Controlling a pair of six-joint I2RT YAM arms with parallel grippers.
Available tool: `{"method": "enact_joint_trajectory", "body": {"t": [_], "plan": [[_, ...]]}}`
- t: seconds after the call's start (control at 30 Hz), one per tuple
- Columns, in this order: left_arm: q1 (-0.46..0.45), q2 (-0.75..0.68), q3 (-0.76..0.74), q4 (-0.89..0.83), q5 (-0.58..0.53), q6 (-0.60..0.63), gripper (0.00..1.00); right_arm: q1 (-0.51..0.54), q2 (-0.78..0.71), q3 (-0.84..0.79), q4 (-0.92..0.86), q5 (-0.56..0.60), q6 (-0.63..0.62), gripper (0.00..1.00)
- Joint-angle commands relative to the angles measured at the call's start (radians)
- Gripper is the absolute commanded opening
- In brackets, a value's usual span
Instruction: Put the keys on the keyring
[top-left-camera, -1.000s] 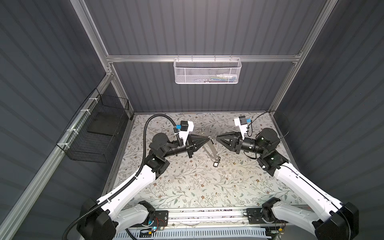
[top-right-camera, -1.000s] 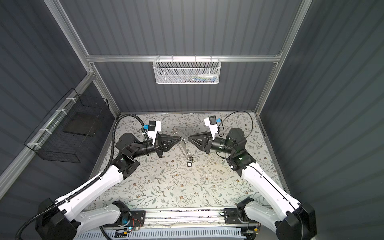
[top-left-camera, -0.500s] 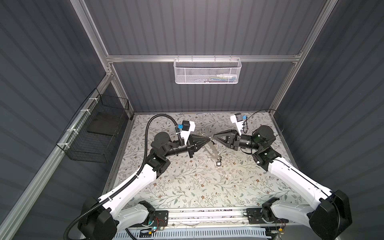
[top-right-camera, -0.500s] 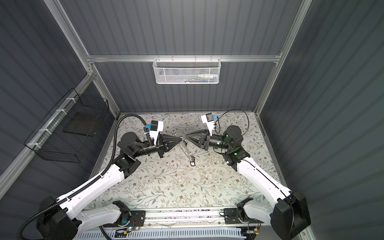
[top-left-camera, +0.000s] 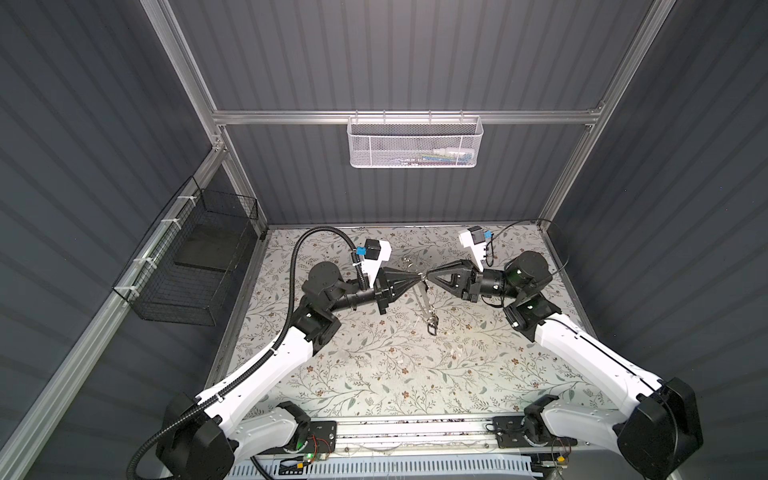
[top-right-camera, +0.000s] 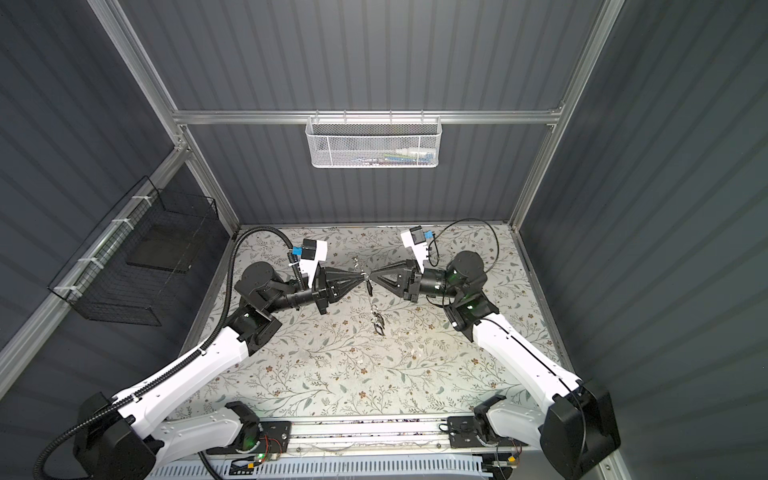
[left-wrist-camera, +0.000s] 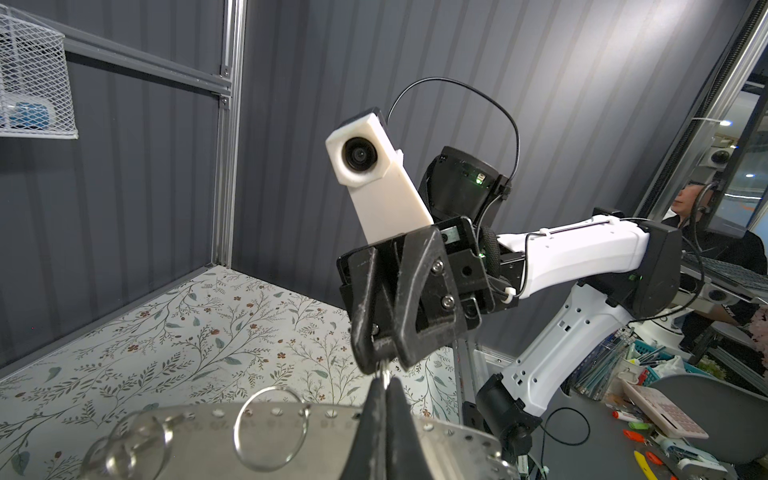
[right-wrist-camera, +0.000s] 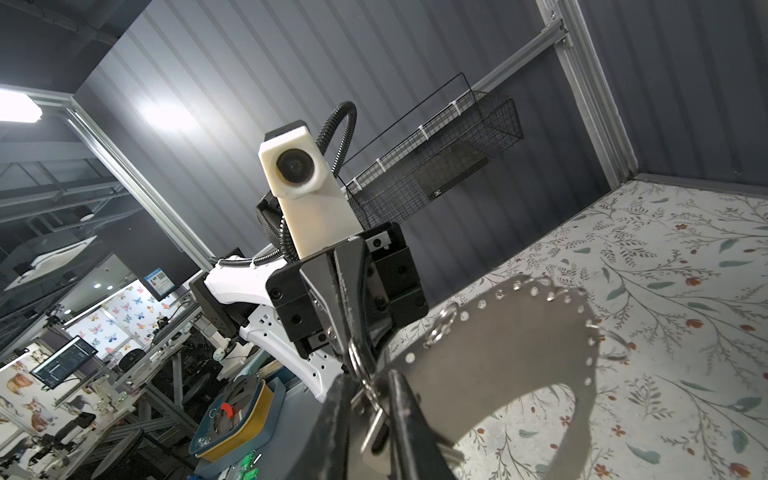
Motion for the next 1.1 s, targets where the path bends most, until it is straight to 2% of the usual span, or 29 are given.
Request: {"method": "enact_joint_trajectory", "body": {"t": [0.0,0.33,1.07], "plan": [[-0.006,0.002,0.042,0.011,-0.003,0.019,0.0,-0.001,-0.012,-0.014,0.019,-0.015,-0.005,0.18],[-0.005,-0.008,0.046,0.009,-0.006,0.017,0.0,-0.001,-0.025,-0.025,-0.02,0.002,-0.032,0.01],[-0.007,0.029,0.035,0.11,0.017,-0.061,0.0,0.04,0.028,-0.016,-0.02,-0.005,-0.037,0.03]]}}
